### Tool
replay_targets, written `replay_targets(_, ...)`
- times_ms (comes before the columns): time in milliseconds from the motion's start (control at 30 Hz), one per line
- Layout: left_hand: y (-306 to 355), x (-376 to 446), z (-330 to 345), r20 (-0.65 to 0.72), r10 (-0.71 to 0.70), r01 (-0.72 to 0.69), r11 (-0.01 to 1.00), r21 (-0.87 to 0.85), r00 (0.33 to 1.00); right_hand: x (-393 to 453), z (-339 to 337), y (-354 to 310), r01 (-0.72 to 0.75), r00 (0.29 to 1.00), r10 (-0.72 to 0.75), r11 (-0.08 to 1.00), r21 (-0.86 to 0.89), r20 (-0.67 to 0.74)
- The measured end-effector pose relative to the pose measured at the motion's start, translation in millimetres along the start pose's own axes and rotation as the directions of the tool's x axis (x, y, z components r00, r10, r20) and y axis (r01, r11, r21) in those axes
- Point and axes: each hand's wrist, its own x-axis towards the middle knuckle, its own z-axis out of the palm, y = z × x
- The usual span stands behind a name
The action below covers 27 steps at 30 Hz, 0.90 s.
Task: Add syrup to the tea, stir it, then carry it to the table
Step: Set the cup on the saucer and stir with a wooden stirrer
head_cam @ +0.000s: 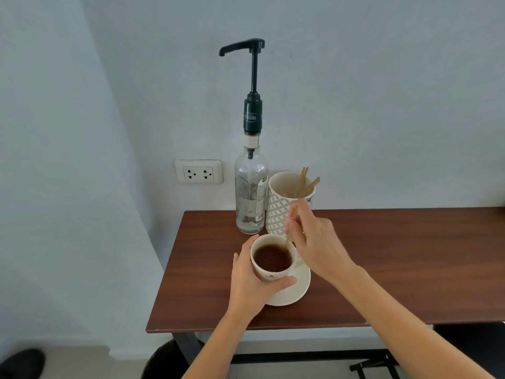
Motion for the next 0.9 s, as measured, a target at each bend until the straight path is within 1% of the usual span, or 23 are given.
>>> replay_targets(67, 1, 0, -1, 0.001, -0.008, 0.008, 1.000, 0.004, 1.000, -5, -2, 0, -0.018, 1.000, 0.018, 1.000, 0.021, 0.021)
replay_targets(167, 0, 0, -2, 0.013, -0.009, 0.009, 1.000, -0.001, 1.000, -5, 7, -10, -0.117, 0.992, 0.104, 0.969, 0.219, 0.070)
replay_targets(233, 1, 0, -2, 0.018, -0.011, 0.011, 1.000, -0.001, 1.000, 2, 12, -14, -0.120, 0.993, 0.110, 0.955, 0.271, 0.051)
replay_targets(267, 2, 0, -2, 0.017, -0.014, 0.014, 1.000, 0.002, 1.000, 7, 11, -15, -0.097, 0.995, 0.093, 0.963, 0.250, 0.029)
replay_targets(333, 3, 0, -1, 0.014, -0.018, 0.018, 1.000, 0.007, 1.000, 13, 5, -11, -0.018, 1.000, 0.017, 0.991, 0.134, 0.008)
replay_targets(400, 2, 0, -2, 0.009, -0.020, 0.020, 1.000, 0.004, 1.000, 10, -2, -4, 0.029, 0.999, -0.030, 0.999, 0.015, 0.033)
replay_targets(433, 2, 0, -2, 0.007, -0.020, 0.020, 1.000, 0.005, 1.000, 7, -3, -3, 0.027, 0.998, -0.027, 1.000, 0.012, 0.048)
replay_targets(467, 2, 0, -2, 0.008, -0.017, 0.017, 1.000, 0.006, 1.000, 4, -2, -4, 0.014, 0.998, -0.016, 0.999, 0.047, 0.058)
replay_targets(567, 2, 1, -2, 0.016, -0.010, 0.009, 1.000, 0.005, 1.000, 4, 10, -12, -0.070, 0.996, 0.056, 0.969, 0.236, 0.062)
replay_targets(600, 2, 1, -2, 0.017, -0.008, 0.008, 1.000, 0.005, 1.000, 7, 12, -13, -0.073, 0.997, 0.064, 0.963, 0.259, 0.043)
replay_targets(667, 3, 0, -2, 0.013, -0.007, 0.007, 1.000, 0.012, 1.000, 16, 10, -14, -0.018, 1.000, 0.017, 0.979, 0.202, 0.008)
replay_targets(733, 2, 0, -2, 0.010, -0.010, 0.010, 1.000, 0.015, 1.000, 18, 3, -9, 0.061, 0.998, -0.062, 0.995, 0.081, 0.011)
replay_targets(800, 2, 0, -2, 0.005, -0.011, 0.011, 1.000, 0.012, 1.000, 12, -2, -4, 0.083, 0.996, -0.083, 0.997, 0.006, 0.022)
replay_targets(833, 2, 0, -2, 0.004, -0.009, 0.008, 1.000, 0.008, 1.000, 7, -2, -5, 0.067, 0.997, -0.067, 0.998, 0.018, 0.031)
replay_targets(900, 2, 0, -2, 0.009, -0.007, 0.007, 1.000, -0.002, 1.000, 2, 5, -12, -0.003, 0.998, -0.006, 0.989, 0.146, 0.057)
